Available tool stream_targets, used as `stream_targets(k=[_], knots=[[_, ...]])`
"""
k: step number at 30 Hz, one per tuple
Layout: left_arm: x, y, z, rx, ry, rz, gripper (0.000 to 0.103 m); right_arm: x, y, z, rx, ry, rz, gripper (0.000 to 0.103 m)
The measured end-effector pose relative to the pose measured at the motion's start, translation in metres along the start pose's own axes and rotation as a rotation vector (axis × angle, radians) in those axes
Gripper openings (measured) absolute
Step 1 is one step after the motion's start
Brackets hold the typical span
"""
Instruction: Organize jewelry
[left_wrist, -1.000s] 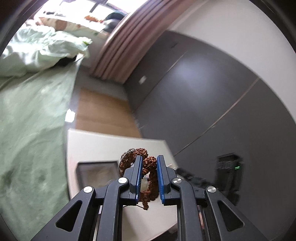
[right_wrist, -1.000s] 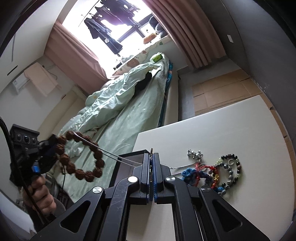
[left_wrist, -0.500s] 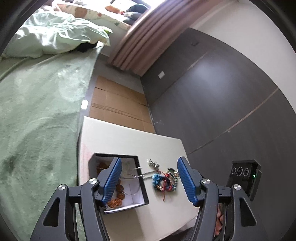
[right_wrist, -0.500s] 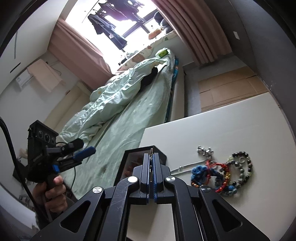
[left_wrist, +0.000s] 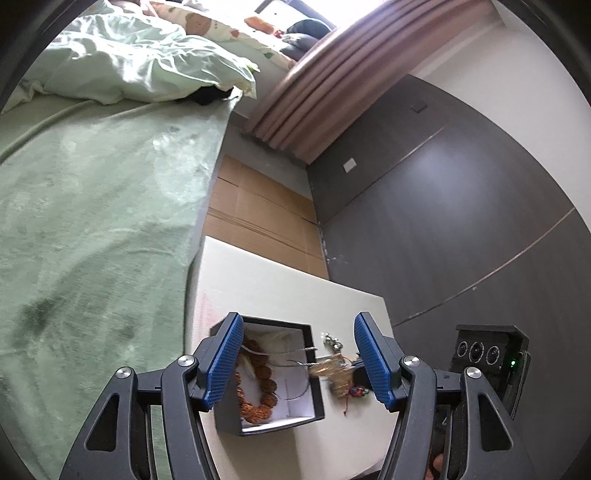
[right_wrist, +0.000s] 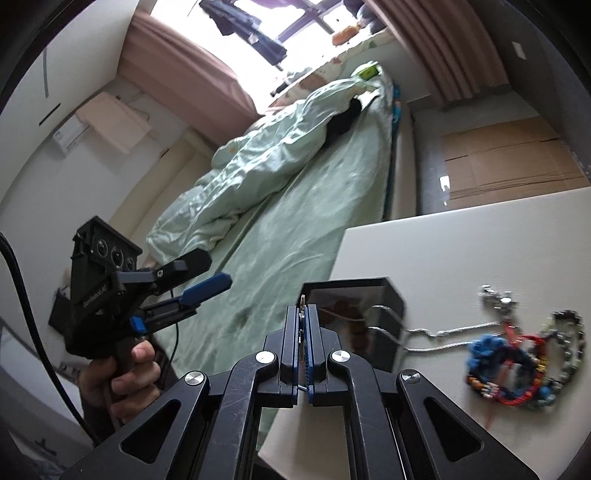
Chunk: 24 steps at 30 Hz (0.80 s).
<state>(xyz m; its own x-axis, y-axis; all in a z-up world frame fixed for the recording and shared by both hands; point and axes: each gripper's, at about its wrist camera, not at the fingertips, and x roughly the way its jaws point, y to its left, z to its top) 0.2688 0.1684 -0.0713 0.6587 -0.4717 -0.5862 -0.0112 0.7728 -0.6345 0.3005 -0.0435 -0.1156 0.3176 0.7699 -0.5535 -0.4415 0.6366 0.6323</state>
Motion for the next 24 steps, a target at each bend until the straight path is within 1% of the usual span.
stream_targets(k=[1,2,3,4,7,9,11,14,18,24], knots=[[0.0,0.002,0.0,-0.004,-0.001,0.001,0.064,0.005,0.001,0.001,-0.001,0.025,0.002,0.012],[0.0,0.004,0.0,-0.009,-0.001,0.001,0.064,0.01,0.0,0.002,0.005,0.052,-0.003,0.022],[0.0,0.005,0.0,-0.013,0.001,0.002,0.064,0.012,-0.001,0.002,0.011,0.062,-0.02,0.048],[0.001,0.005,0.0,-0.013,0.003,0.004,0.064,0.008,-0.003,0.002,0.01,0.047,-0.041,0.056],[0.005,0.001,-0.002,0.003,0.015,0.003,0.064,-0.016,-0.011,0.007,0.019,0.001,-0.079,0.056],[0.007,-0.005,-0.003,0.021,0.02,-0.001,0.064,-0.038,-0.02,0.009,0.029,-0.044,-0.125,0.056],[0.01,-0.012,-0.005,0.041,0.024,-0.004,0.064,-0.052,-0.029,0.01,0.04,-0.065,-0.177,0.056],[0.019,-0.024,-0.01,0.074,0.041,-0.007,0.064,-0.069,-0.05,0.006,0.095,-0.069,-0.225,0.056],[0.033,-0.042,-0.017,0.113,0.067,-0.004,0.064,-0.083,-0.068,0.001,0.134,-0.068,-0.288,0.056],[0.057,-0.063,-0.026,0.155,0.111,0.016,0.064,-0.1,-0.088,-0.006,0.17,-0.057,-0.336,0.056]])
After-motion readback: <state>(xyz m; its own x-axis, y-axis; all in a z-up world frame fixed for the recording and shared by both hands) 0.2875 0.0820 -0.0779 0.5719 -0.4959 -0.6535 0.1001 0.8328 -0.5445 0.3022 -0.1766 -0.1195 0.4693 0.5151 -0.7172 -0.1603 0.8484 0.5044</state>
